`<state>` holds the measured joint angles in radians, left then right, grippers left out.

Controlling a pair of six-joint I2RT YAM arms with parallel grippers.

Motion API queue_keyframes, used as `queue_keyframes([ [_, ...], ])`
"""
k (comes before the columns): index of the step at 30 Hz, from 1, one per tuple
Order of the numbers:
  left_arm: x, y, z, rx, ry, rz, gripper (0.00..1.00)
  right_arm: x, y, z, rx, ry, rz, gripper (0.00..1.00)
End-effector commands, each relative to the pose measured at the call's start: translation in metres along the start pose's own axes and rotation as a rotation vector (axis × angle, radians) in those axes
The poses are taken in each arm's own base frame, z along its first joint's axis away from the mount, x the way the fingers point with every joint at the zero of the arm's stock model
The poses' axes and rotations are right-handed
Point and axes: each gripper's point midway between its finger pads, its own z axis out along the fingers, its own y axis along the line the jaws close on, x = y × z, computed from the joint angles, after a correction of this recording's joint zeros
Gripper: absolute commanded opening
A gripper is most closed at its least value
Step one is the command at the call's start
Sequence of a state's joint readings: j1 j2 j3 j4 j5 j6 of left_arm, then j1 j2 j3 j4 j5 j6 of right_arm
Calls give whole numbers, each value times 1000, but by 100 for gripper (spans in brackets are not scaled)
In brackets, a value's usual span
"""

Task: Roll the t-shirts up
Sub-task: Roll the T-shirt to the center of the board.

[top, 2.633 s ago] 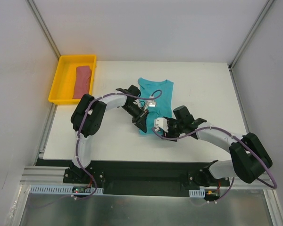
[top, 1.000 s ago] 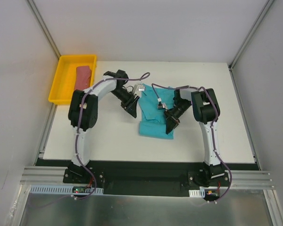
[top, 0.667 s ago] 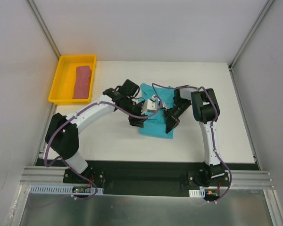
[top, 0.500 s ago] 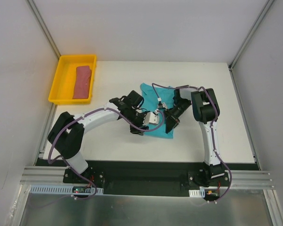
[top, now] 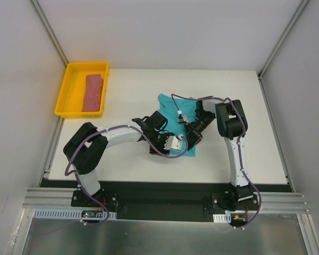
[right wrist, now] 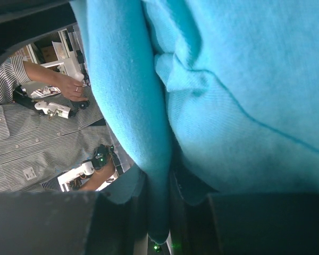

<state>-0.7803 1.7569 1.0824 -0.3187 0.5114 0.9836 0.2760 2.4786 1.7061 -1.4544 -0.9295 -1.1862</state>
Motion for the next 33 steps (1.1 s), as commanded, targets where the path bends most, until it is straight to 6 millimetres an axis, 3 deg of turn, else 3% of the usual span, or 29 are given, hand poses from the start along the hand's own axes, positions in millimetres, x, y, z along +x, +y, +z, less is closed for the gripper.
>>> queue_keyframes([
  [1,6,-11,6,26,26,36,55,22,25,-8,-84,95,143,10],
  [10,28,-15,25,36,121,62,58,20,24,-9,-91,81,161,13],
  [12,34,-11,27,18,164,72,52,18,25,-10,-102,56,154,13],
  [14,35,-9,28,12,178,73,42,17,29,-16,-110,15,140,20],
  [15,38,-7,28,8,190,72,37,14,31,-19,-111,-9,123,26],
  [16,38,-8,27,9,194,74,29,12,35,-28,-111,-58,110,51],
  [19,39,-11,25,23,197,71,12,-3,58,-60,-54,-215,-5,96],
  [22,38,-14,22,53,202,43,3,5,78,-84,96,-252,-160,96],
  [24,35,-11,20,55,198,22,0,3,70,-100,273,-292,-263,96],
  [25,32,-12,19,70,179,0,0,10,83,-111,382,-335,-323,96],
  [26,32,-17,17,100,173,-27,0,22,71,-123,546,-329,-248,96],
  [27,24,-14,14,114,153,-42,0,-9,54,-162,802,-466,-385,96],
  [28,20,-14,12,129,139,-60,0,13,73,-169,980,-585,-449,96],
  [29,21,-21,11,171,137,-96,0,10,78,-181,1091,-672,-542,96],
  [30,10,-17,8,183,101,-113,0,-12,106,-210,1211,-847,-728,96],
  [32,6,-16,5,227,55,-188,0,-1,105,-205,1231,-978,-668,96],
  [33,-10,-15,-1,265,12,-244,0,-1,106,-192,1112,-1026,-532,96],
])
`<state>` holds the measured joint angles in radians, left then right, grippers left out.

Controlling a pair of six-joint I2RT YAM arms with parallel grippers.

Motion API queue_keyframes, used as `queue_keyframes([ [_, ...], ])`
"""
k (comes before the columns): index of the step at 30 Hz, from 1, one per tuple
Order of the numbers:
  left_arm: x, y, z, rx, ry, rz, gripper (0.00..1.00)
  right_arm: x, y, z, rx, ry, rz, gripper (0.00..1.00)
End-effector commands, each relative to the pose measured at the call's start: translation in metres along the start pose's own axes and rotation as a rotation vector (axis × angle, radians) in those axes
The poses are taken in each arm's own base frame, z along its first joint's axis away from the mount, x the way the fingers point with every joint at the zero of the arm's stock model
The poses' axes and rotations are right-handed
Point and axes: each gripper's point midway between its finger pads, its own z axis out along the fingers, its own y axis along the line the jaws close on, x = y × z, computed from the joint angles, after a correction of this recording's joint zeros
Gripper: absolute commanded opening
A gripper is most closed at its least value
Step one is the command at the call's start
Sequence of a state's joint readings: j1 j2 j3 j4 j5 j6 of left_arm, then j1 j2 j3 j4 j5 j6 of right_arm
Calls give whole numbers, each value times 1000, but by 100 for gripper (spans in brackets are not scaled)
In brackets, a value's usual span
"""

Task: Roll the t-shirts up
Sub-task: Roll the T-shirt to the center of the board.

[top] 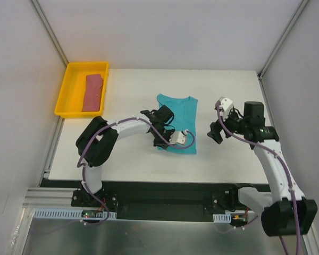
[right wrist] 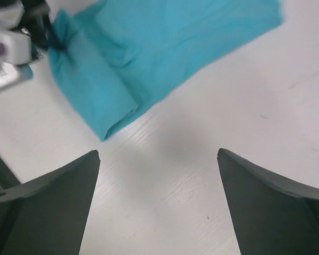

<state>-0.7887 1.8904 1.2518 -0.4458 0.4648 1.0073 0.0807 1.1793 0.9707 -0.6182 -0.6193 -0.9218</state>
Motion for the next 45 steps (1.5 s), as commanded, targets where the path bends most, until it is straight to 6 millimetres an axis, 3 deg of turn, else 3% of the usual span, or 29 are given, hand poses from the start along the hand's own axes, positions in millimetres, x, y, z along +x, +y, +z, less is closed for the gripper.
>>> queue_keyframes([
  [1,-15,-33,-15,260,-90,-257,0,-44,-24,3,166,-196,111,96],
  [2,-15,-32,-14,295,-105,-302,0,-49,-17,9,100,-114,79,96],
  [3,-24,-27,-22,313,-145,-353,0,-31,-2,15,64,-20,60,96],
  [4,-26,-24,-23,325,-168,-380,0,-34,10,20,44,-24,-13,96],
  [6,-27,-16,-25,336,-189,-436,0,-22,14,23,126,-96,-164,96],
  [8,-27,-17,-25,374,-205,-474,0,-10,32,36,109,-95,-392,96],
  [9,-29,-12,-27,372,-214,-486,0,4,40,41,86,-82,-439,96],
  [13,-33,-1,-34,404,-275,-576,0,13,62,56,13,-60,-506,96],
  [18,-35,7,-33,433,-304,-644,0,9,70,73,-4,-68,-550,96],
  [24,-35,9,-32,457,-324,-691,0,23,79,95,-70,-14,-575,97],
  [32,-33,12,-35,479,-349,-721,0,32,62,118,-18,51,-595,96],
  [37,-28,11,-36,501,-349,-746,0,37,57,128,-22,91,-597,72],
  [39,-26,9,-38,512,-347,-748,0,35,56,128,-36,111,-587,54],
  [42,-23,2,-43,542,-337,-777,0,47,70,119,-172,168,-533,28],
  [43,-23,0,-45,551,-335,-787,0,37,78,118,-235,152,-517,23],
  [45,-26,-7,-53,586,-339,-820,1,53,90,103,-343,232,-470,15],
])
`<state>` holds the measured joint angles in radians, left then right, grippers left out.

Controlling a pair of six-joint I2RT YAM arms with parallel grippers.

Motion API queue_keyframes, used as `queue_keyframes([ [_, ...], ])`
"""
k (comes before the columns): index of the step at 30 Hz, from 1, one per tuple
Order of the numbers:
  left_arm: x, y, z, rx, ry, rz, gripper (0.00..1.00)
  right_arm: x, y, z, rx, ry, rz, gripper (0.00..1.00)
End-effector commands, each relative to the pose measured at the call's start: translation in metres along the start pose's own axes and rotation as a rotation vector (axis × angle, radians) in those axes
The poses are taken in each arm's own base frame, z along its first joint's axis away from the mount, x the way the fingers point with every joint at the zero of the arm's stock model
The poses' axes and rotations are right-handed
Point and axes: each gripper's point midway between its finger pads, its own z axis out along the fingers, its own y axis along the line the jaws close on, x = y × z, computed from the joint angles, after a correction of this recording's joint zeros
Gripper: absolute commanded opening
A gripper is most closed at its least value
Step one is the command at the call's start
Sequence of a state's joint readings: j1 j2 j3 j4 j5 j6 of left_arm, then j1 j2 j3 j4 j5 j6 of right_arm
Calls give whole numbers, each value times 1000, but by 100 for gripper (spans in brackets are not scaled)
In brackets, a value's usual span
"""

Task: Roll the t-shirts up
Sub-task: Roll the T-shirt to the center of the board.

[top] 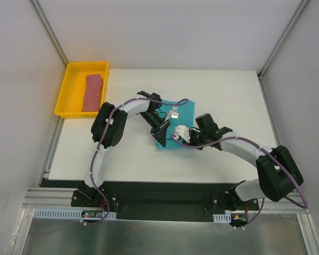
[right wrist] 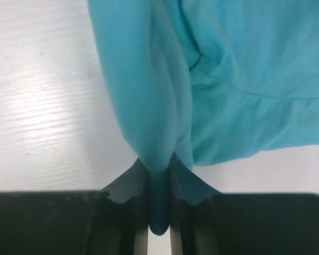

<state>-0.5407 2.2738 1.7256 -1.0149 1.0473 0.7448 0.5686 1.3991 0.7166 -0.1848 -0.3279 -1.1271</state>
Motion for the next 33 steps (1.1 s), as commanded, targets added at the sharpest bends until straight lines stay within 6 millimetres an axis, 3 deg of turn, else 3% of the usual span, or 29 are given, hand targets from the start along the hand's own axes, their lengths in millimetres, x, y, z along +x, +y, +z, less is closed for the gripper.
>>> queue_keyframes([
  [1,0,-31,-12,103,-26,-66,2,-6,43,-26,-313,17,89,14],
  [7,4,-54,-10,201,-39,-243,4,-1,91,-57,-619,71,243,10],
  [10,4,-53,-9,246,-41,-306,4,1,93,-57,-703,90,341,9],
  [17,4,-26,-10,270,-72,-421,4,7,72,-45,-837,121,523,8],
  [21,1,-8,-14,297,-126,-501,16,6,53,-40,-902,124,584,8],
  [25,-1,4,-31,263,-170,-527,27,10,45,-35,-995,175,646,8],
  [29,-6,13,-56,154,-184,-473,32,10,36,-28,-1054,225,713,8],
  [33,-21,-3,-84,-22,-183,-236,37,7,31,-23,-1094,274,791,8],
])
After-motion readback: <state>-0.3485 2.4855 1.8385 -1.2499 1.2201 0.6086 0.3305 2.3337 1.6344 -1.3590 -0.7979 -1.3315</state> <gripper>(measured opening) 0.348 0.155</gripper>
